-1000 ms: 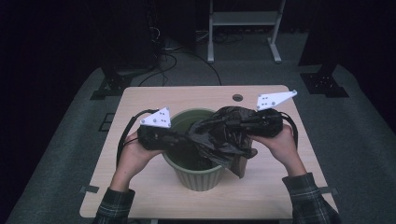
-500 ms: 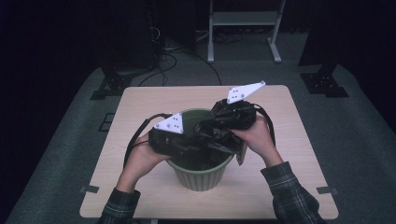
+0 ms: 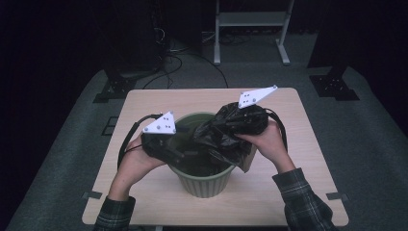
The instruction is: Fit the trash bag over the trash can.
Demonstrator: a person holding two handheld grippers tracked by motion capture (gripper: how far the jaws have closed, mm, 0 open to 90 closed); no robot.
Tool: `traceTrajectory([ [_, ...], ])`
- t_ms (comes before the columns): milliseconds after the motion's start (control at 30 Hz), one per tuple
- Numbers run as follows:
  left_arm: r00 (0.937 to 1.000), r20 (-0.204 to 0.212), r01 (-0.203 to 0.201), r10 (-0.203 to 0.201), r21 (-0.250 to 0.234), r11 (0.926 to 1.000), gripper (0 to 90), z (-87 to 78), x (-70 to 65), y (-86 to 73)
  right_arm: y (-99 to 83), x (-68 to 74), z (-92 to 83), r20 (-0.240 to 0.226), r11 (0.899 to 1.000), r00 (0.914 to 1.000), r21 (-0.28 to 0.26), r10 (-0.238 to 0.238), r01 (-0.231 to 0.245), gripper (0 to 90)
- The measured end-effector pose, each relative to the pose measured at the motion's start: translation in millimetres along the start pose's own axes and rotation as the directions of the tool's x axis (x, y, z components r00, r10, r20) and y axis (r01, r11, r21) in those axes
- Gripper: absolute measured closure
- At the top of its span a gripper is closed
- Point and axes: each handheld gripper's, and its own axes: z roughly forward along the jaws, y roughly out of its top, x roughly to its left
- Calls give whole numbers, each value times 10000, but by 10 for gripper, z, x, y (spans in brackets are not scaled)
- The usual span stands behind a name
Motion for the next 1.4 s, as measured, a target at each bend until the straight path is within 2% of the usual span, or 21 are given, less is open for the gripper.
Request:
traceTrajectory([
  [33, 10000, 46, -8, 8, -77, 10000, 179, -15, 3, 17, -11, -4, -12, -50, 10000, 10000, -59, -15, 15, 900],
  [133, 9994, 311, -129, 138, -297, 9995, 285, -15, 26, 67, -11, 2, -34, -62, 9999, 10000, -147, -7, 6, 900],
  [200, 9987, 492, -118, 131, -258, 9996, 420, 8, 61, 85, 5, 15, -42, -106, 9997, 9999, -222, -84, 82, 900],
  [300, 9986, 514, 87, -81, -113, 9999, 581, 60, 130, 89, 28, 40, -47, -145, 9995, 9997, -268, -175, 171, 900],
  [400, 9987, 463, 211, -219, 184, 9996, 656, 128, 173, 71, 45, 56, -47, -211, 9992, 9995, -341, -220, 212, 900],
  [533, 9959, 892, 62, -116, 606, 9981, 687, 243, 157, 63, 80, 58, -52, -315, 9979, 9992, -605, -241, 221, 900],
  [600, 9951, 987, -27, -62, 894, 9960, 687, 297, 137, 63, 121, 69, -35, -386, 9969, 9989, -751, -258, 228, 900],
  [700, 9943, 1061, -36, -73, 1020, 9948, 694, 344, 118, 70, 218, 85, 17, -450, 9950, 9983, -937, -382, 338, 900],
  [867, 9941, 1088, -145, 47, 897, 9959, 673, 338, 70, 85, 356, 92, 153, -557, 9923, 9975, -1184, -436, 368, 900],
  [967, 9926, 1208, 70, -117, 388, 9992, 580, 269, 60, 49, 354, 85, 232, -599, 9946, 9975, -990, -378, 317, 900],
  [1000, 9930, 1161, 195, -228, 288, 9994, 521, 241, 61, 40, 345, 85, 243, -560, 9950, 9978, -948, -361, 307, 900],
  [1067, 9939, 1063, 271, -282, 113, 9996, 464, 185, 69, 29, 327, 78, 250, -524, 9953, 9981, -929, -320, 271, 900],
  [1167, 9924, 1081, 615, -586, -240, 9978, 376, 145, 74, 28, 306, 77, 254, -488, 9955, 9983, -909, -308, 263, 900],
  [1400, 9933, 1001, 610, -572, -354, 9975, 360, 150, 130, 42, 252, 100, 226, -649, 9950, 9971, -936, -396, 334, 900],
])
